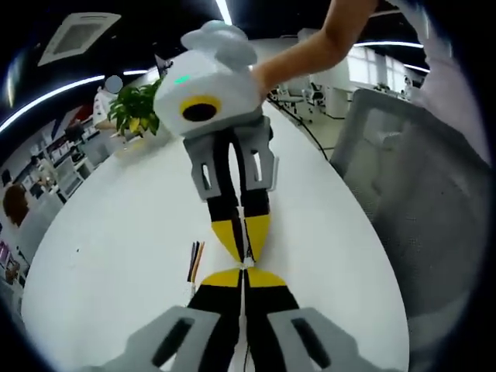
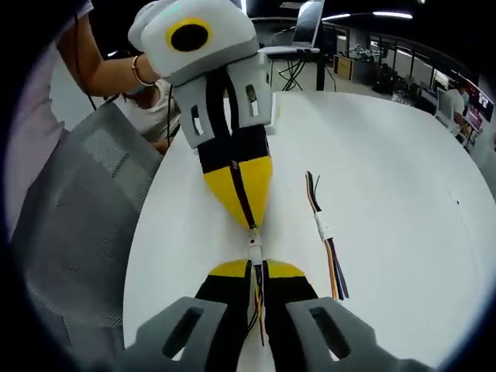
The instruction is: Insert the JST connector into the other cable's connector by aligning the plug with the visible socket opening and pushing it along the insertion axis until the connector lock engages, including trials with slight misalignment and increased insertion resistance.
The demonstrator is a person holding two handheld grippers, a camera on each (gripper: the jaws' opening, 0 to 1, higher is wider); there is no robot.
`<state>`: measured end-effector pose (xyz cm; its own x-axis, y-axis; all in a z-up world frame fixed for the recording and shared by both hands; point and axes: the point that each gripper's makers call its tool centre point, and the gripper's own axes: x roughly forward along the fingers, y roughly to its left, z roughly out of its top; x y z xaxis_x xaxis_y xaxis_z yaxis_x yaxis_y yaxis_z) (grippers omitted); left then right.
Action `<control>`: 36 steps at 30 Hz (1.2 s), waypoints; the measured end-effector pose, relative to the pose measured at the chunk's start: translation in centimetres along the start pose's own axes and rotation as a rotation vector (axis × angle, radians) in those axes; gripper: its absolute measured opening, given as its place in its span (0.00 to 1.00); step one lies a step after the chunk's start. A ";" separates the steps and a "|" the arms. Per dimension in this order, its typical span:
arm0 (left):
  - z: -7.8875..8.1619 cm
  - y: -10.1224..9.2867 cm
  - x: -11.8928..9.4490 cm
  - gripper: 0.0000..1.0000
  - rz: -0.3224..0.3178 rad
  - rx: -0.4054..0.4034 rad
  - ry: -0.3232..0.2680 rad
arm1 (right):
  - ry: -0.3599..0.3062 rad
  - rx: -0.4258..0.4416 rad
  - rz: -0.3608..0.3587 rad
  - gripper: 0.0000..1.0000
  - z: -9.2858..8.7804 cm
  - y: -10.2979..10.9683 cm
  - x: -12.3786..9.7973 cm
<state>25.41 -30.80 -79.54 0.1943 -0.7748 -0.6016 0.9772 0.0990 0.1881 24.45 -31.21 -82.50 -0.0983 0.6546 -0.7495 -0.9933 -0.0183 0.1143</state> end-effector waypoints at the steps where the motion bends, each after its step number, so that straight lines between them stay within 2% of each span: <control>1: -0.2 0.1 0.0 0.00 0.006 -0.001 0.004 | -0.001 0.002 -0.001 0.03 0.0 0.0 0.0; 5: -0.7 0.3 -0.1 0.00 0.021 -0.022 0.022 | -0.006 -0.003 -0.003 0.03 0.1 -0.1 0.1; 11: -1.5 -0.4 0.3 0.08 0.001 -0.047 0.046 | -0.013 -0.007 0.001 0.03 0.3 -0.1 0.2; 15: -1.9 -0.6 0.3 0.09 -0.004 -0.052 0.056 | -0.018 -0.007 0.002 0.03 0.4 -0.1 0.1; 28: -2.1 -0.3 0.4 0.06 0.002 -0.057 0.064 | -0.043 -0.005 0.004 0.03 0.9 -0.2 -0.1; 32: -2.0 -0.4 0.5 0.00 -0.002 -0.049 0.061 | -0.043 -0.008 0.000 0.03 0.9 -0.4 -0.1; 36: -2.0 -0.3 0.6 0.00 -0.005 -0.054 0.063 | -0.044 -0.007 0.003 0.03 0.8 -0.4 -0.2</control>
<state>25.36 -30.03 -81.49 0.1925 -0.7348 -0.6504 0.9811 0.1297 0.1438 24.88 -30.69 -81.89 -0.0984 0.6869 -0.7201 -0.9934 -0.0249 0.1119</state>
